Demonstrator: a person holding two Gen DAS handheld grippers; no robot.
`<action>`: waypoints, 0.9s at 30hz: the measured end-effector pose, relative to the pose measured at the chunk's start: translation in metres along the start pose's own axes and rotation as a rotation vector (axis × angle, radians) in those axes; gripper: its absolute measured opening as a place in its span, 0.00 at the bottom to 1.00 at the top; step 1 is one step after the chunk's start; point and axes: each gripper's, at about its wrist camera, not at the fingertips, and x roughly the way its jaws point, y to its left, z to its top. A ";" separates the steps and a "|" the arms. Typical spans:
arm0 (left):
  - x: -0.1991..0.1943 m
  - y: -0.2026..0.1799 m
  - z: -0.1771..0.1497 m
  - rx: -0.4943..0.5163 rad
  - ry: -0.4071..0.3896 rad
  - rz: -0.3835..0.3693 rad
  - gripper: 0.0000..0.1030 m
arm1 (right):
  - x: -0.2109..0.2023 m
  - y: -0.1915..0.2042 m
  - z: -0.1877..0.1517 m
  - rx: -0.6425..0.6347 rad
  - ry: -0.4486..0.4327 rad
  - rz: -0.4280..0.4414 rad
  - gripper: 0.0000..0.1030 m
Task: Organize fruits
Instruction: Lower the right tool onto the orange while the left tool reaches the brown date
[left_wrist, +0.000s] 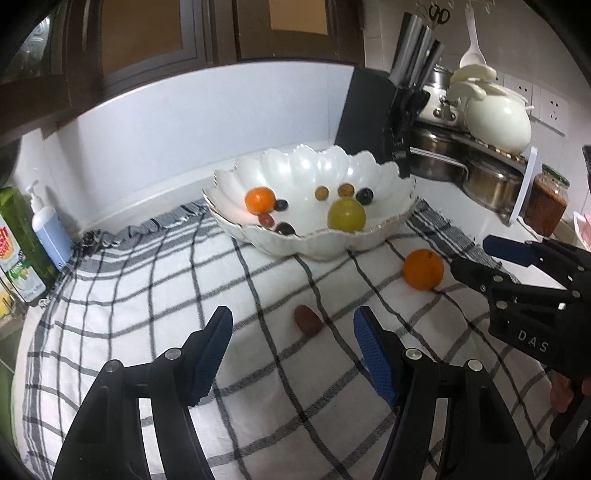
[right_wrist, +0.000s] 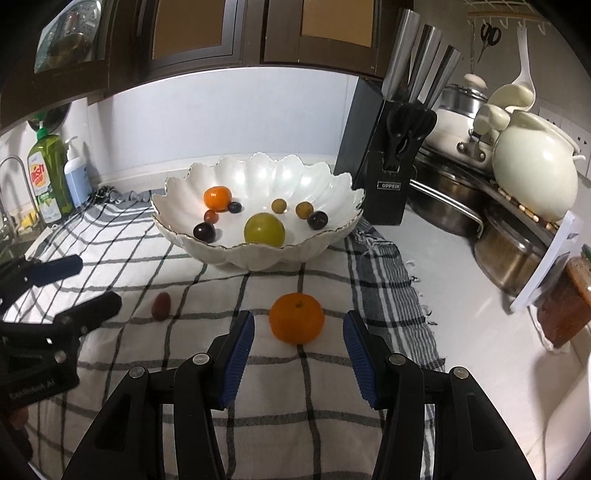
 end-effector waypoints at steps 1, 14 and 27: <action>0.002 -0.002 -0.001 0.003 0.006 -0.003 0.63 | 0.002 -0.001 0.000 0.002 0.005 0.002 0.50; 0.036 -0.008 -0.003 -0.032 0.092 -0.026 0.42 | 0.027 -0.008 0.001 0.036 0.054 0.035 0.50; 0.068 -0.006 -0.004 -0.074 0.165 -0.036 0.30 | 0.058 -0.009 -0.002 0.053 0.117 0.070 0.50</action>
